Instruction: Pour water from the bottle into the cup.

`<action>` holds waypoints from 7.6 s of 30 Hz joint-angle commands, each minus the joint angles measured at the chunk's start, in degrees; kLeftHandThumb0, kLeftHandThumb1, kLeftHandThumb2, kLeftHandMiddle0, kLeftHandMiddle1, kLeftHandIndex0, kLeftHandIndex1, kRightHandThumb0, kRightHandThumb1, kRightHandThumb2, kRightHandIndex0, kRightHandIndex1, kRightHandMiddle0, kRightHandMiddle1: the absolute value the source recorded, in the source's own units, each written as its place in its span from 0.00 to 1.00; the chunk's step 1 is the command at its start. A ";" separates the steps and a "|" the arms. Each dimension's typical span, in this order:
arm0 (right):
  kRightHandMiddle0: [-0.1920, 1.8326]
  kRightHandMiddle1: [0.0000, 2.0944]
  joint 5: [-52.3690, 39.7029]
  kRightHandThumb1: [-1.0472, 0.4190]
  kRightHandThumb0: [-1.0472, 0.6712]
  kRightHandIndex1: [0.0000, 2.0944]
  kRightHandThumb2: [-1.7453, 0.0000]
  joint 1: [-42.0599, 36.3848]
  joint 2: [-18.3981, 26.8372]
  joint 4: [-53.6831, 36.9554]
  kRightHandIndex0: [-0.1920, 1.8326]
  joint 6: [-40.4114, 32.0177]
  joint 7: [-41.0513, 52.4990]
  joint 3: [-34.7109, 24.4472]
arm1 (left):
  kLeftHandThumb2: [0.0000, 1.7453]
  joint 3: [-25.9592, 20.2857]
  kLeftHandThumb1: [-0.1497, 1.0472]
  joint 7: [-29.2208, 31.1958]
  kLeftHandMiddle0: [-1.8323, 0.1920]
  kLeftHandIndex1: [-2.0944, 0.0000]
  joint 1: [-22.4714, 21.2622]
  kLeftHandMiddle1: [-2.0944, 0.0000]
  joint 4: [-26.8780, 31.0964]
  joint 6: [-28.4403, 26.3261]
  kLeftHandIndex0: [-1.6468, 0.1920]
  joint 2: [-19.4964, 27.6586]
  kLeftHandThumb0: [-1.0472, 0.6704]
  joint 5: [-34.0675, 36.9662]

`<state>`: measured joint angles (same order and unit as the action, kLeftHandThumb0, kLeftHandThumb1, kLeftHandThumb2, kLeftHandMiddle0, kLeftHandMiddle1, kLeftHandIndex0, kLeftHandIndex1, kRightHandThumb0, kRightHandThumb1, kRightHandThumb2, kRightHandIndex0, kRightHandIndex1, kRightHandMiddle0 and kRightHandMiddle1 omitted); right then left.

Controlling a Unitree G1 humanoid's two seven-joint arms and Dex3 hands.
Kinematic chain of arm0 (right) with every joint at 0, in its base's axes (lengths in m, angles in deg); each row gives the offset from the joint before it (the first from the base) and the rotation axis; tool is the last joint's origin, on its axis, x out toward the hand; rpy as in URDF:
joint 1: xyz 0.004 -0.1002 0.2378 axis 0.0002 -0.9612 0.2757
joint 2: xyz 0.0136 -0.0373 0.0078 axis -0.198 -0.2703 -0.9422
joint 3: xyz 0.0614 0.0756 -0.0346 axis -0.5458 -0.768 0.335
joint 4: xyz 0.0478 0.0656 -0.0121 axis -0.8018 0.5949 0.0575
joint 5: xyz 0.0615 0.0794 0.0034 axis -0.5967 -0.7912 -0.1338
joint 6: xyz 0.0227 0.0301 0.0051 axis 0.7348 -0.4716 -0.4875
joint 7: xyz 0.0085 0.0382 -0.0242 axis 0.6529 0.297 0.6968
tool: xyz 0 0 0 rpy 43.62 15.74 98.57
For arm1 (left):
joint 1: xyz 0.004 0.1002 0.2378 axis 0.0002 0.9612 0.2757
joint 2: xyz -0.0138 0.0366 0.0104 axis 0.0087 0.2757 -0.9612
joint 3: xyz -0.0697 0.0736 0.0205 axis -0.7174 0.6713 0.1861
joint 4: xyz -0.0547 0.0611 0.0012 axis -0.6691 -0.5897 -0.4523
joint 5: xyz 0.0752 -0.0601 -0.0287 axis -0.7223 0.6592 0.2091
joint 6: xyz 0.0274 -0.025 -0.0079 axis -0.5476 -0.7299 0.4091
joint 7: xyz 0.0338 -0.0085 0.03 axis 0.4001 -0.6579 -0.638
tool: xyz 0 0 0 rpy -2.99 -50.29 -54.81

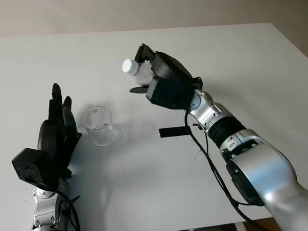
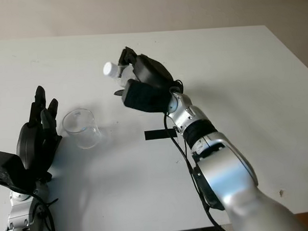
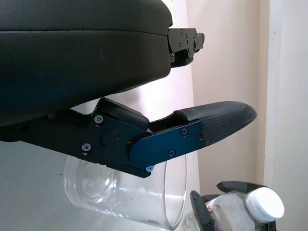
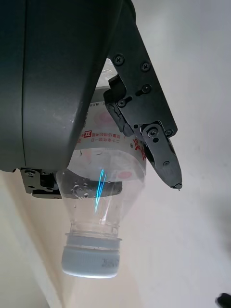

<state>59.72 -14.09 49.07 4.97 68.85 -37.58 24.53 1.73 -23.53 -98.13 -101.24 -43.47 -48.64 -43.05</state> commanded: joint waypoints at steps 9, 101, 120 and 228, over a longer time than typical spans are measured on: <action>0.32 1.00 8.81 0.01 0.51 1.00 0.95 4.12 1.25 1.62 0.58 2.33 -9.05 7.81 | 0.44 0.52 1.00 0.00 1.00 1.00 -0.34 0.83 -0.38 0.92 0.94 -0.87 0.09 -0.37; 0.51 1.00 -25.60 0.00 0.49 1.00 0.90 -13.92 2.32 -26.65 0.60 -2.78 14.48 -15.04 | 0.45 1.32 1.00 -1.24 1.00 1.00 0.82 0.86 -0.37 1.82 0.97 -2.45 0.08 -0.94; 0.17 1.00 -48.61 0.00 0.48 1.00 0.86 -33.34 0.69 -62.00 0.47 -45.06 28.12 -24.16 | 0.44 1.22 1.00 -0.68 1.00 1.00 1.63 0.88 1.27 0.73 0.97 -2.43 0.09 -0.52; 0.00 1.00 -40.32 0.01 0.31 1.00 0.96 -43.80 3.50 -60.53 0.00 -44.40 32.55 -20.14 | 0.43 0.56 1.00 -0.12 1.00 1.00 4.08 0.87 4.68 -1.32 0.96 -1.83 0.10 0.20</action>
<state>18.85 -56.01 51.48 -56.55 24.14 -4.99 4.51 2.63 -23.81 -94.53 -97.00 -44.71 -50.71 -42.99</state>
